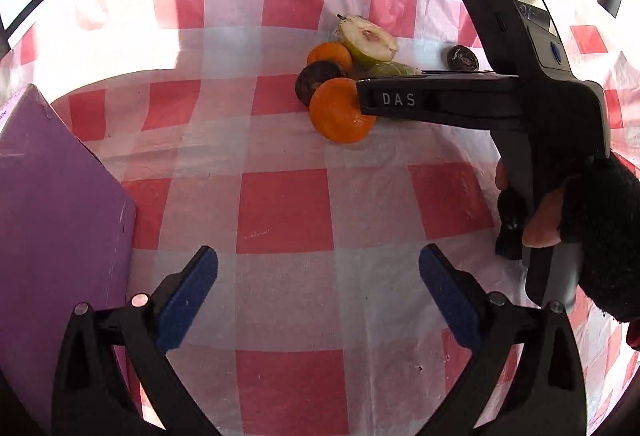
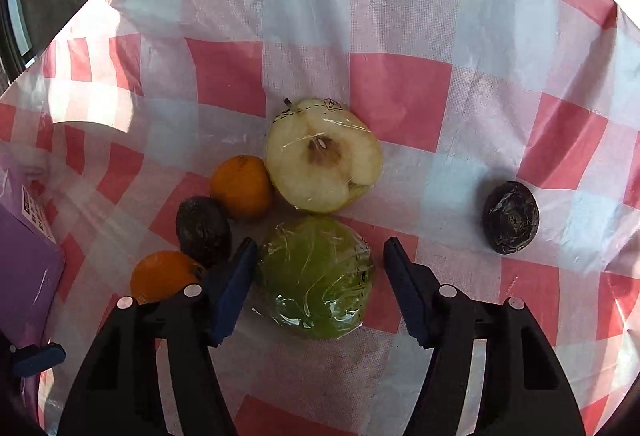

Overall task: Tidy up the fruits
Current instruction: 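Grasp an orange with the left tool while the right tool grasps the green cabbage ball, then carry the orange and green ball with both tools over the white box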

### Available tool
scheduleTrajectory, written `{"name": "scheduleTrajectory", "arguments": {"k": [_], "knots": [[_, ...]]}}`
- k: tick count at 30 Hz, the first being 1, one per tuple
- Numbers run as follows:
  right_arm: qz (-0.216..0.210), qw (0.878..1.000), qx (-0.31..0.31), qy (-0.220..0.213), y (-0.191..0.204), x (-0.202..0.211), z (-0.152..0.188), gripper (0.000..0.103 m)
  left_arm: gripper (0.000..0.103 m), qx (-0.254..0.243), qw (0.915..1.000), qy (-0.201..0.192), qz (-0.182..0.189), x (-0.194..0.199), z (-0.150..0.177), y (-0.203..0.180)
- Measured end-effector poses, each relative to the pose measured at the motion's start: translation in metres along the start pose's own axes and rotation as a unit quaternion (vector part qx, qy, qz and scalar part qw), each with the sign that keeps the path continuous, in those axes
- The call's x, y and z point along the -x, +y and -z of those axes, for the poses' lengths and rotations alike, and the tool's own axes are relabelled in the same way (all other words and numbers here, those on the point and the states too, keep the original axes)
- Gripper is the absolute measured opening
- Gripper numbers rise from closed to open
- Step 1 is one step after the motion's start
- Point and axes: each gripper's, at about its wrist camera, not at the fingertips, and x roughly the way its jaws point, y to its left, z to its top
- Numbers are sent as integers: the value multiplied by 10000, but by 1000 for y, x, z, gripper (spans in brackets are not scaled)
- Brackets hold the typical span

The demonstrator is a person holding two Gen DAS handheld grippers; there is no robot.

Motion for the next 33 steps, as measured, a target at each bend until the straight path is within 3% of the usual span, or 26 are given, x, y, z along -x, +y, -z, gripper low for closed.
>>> {"name": "scheduleTrajectory", "arguments": {"k": [9, 14, 16, 19, 20, 26, 33], "knots": [[32, 9949, -965, -273, -53, 35, 32, 58, 101, 71, 9995, -305, -97, -33, -49, -2], [189, 9896, -1397, -302, -68, 59, 62, 58, 98, 258, 9994, -245, 5, -55, -66, -3], [245, 9879, -1507, -271, -71, 66, 73, 58, 88, 183, 9995, -269, -34, -59, -67, -7], [327, 9869, -1560, -242, -69, 74, 85, 58, 54, -101, 9992, -381, 58, -54, -68, -16], [345, 9868, -1564, -228, -68, 76, 88, 58, 44, -122, 9992, -361, 71, -52, -67, -16], [422, 9861, -1602, -124, -56, 97, 115, 58, 43, -303, 9987, -183, 377, -29, -43, -24], [498, 9831, -1760, 62, -31, 122, 144, 58, 43, -490, 9953, 51, 829, 7, 11, -31]]}}
